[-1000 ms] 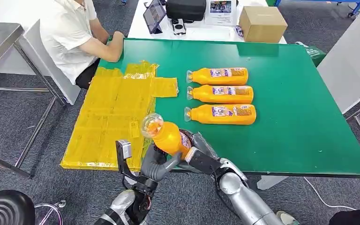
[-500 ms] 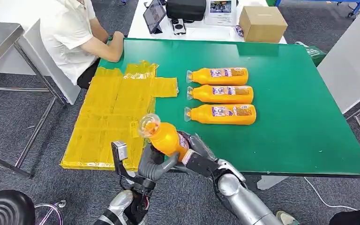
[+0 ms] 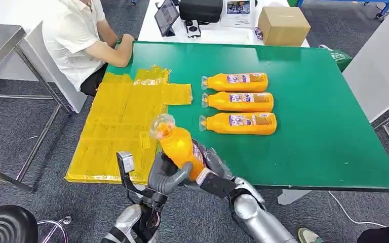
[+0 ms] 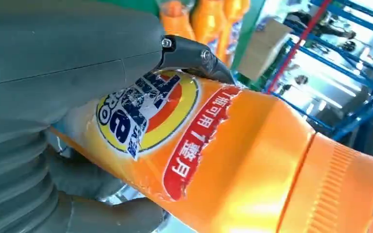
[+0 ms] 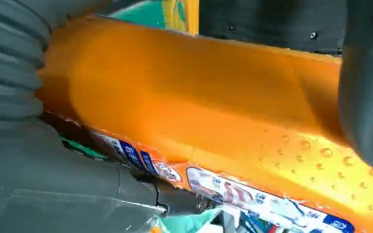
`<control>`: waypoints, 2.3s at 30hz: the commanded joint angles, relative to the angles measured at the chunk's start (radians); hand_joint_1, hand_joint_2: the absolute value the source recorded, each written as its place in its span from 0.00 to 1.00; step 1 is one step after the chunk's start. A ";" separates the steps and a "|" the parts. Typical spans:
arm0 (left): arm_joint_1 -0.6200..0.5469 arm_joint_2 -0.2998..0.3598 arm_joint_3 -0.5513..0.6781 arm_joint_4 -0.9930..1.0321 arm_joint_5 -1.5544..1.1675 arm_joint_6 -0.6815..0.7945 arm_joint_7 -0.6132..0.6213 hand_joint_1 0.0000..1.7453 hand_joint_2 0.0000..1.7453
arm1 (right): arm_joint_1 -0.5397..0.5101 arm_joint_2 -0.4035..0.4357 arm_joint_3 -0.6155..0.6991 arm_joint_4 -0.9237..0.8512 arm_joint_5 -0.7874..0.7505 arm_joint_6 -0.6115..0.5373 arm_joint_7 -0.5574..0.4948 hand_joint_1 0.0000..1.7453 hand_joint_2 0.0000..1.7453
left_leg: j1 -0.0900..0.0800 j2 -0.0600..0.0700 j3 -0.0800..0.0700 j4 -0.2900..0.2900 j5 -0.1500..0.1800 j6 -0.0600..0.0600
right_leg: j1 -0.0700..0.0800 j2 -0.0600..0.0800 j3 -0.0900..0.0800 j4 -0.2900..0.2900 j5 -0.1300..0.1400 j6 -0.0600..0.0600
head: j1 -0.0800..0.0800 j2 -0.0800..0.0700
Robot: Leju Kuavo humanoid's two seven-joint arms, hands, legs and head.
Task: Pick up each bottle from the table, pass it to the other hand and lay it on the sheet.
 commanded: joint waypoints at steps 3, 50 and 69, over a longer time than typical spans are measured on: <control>-0.012 0.028 -0.044 -0.101 -0.006 -0.043 0.040 1.00 1.00 | 0.056 0.017 0.039 -0.063 0.062 -0.078 0.032 0.00 1.00 | 0.000 -0.001 0.004 -0.001 -0.002 -0.001 | 0.000 -0.001 0.004 0.000 -0.002 -0.002 | 0.000 0.000; -0.447 0.100 0.085 0.547 -1.609 0.502 0.469 1.00 1.00 | 0.217 0.198 -0.338 -0.351 -0.019 -0.690 -0.185 0.00 1.00 | 0.001 0.000 0.004 -0.001 0.001 -0.002 | 0.001 0.000 0.004 0.001 -0.001 -0.002 | 0.000 0.000; -0.555 0.025 0.155 0.774 -1.529 0.225 0.527 0.00 1.00 | 0.208 0.215 -0.397 -0.262 -0.054 -0.627 -0.174 0.00 1.00 | 0.001 0.000 0.003 0.000 0.000 -0.002 | 0.001 0.000 0.004 0.001 -0.001 -0.002 | 0.000 0.000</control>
